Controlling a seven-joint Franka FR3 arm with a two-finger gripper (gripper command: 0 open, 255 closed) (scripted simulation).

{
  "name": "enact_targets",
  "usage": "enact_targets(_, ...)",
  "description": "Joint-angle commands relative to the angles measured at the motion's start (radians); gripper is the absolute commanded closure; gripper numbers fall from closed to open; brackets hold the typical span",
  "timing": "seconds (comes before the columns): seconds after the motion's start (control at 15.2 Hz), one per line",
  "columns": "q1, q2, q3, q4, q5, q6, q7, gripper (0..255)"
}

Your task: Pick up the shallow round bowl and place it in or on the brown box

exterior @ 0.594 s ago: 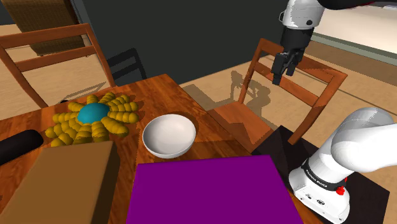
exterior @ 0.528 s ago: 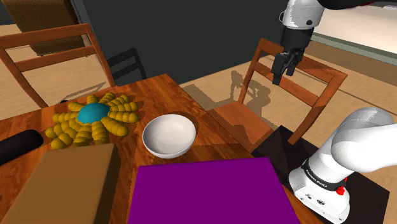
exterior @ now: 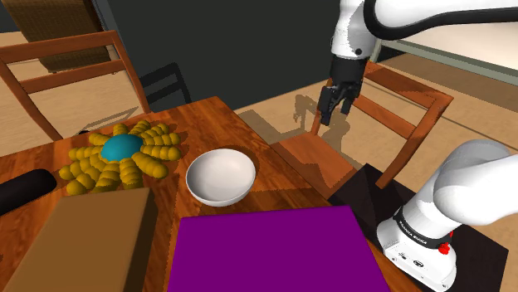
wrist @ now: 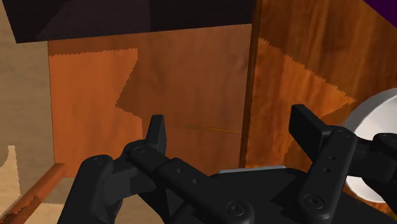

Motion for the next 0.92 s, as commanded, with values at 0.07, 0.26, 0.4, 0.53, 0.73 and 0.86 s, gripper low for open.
enact_targets(0.07,0.016,0.075,0.043,0.008,0.045,0.08,0.046,0)
enact_targets(0.26,0.027,0.163,0.083,0.03,0.08,0.158,0.086,0)
enact_targets(0.4,0.034,0.225,0.109,0.051,0.098,0.209,0.113,0)
enact_targets(0.53,0.04,0.29,0.135,0.077,0.112,0.257,0.14,0)
enact_targets(0.73,0.048,0.391,0.171,0.126,0.124,0.326,0.181,0)
enact_targets(0.86,0.054,0.461,0.193,0.164,0.125,0.368,0.21,0)
